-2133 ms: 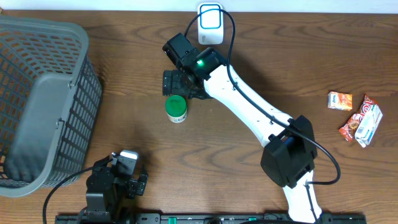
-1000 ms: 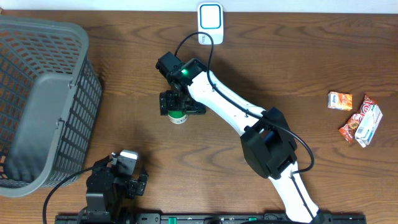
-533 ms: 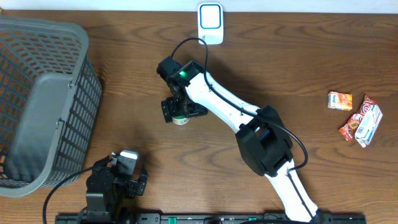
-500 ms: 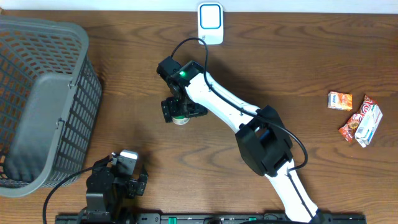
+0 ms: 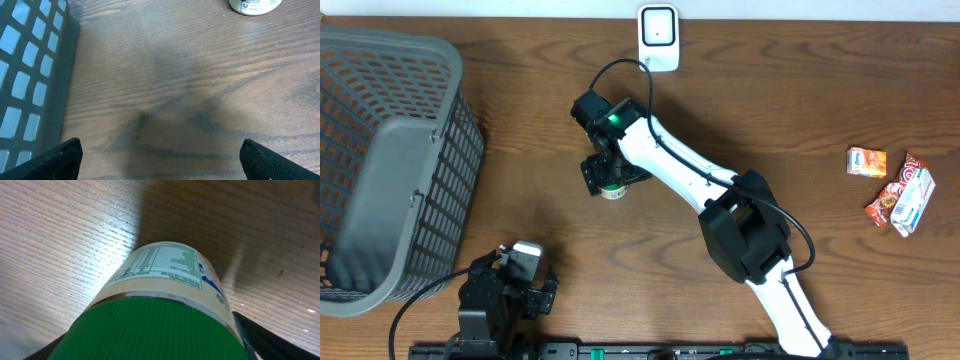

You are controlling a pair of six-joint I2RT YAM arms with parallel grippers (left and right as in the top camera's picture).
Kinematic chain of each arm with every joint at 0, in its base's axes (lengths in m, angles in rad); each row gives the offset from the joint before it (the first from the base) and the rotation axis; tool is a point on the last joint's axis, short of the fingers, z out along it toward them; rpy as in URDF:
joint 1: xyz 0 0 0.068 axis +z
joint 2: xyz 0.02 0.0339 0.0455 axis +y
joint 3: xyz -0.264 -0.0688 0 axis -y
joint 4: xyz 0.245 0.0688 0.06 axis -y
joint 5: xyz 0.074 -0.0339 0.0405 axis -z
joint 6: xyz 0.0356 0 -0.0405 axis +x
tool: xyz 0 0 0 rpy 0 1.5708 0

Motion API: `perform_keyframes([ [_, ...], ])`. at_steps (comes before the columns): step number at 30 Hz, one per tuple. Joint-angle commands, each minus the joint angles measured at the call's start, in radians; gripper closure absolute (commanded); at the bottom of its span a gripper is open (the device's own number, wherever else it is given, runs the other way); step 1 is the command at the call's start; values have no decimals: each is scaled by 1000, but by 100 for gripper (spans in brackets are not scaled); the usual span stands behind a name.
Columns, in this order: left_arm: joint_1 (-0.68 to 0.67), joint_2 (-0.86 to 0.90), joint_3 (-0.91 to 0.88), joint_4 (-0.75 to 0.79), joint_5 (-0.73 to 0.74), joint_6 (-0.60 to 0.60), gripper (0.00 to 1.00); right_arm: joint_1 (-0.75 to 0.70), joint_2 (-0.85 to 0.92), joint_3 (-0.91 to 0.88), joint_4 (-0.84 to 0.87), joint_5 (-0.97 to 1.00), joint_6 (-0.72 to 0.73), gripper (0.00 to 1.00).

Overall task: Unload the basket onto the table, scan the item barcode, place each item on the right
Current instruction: 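Lift the green-lidded jar and rotate it in the right gripper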

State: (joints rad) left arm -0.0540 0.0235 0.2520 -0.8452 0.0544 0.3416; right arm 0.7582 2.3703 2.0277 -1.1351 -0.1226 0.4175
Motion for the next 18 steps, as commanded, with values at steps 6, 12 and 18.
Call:
perform_keyframes([
  [6,4,-5,-17,-44,6,2,2,6,72,5,33,21,-14,16],
  [12,4,-5,-17,-44,6,2,2,6,88,5,32,54,-14,26],
  [18,4,-5,-17,-44,6,2,2,-4,87,11,-39,61,-3,43],
])
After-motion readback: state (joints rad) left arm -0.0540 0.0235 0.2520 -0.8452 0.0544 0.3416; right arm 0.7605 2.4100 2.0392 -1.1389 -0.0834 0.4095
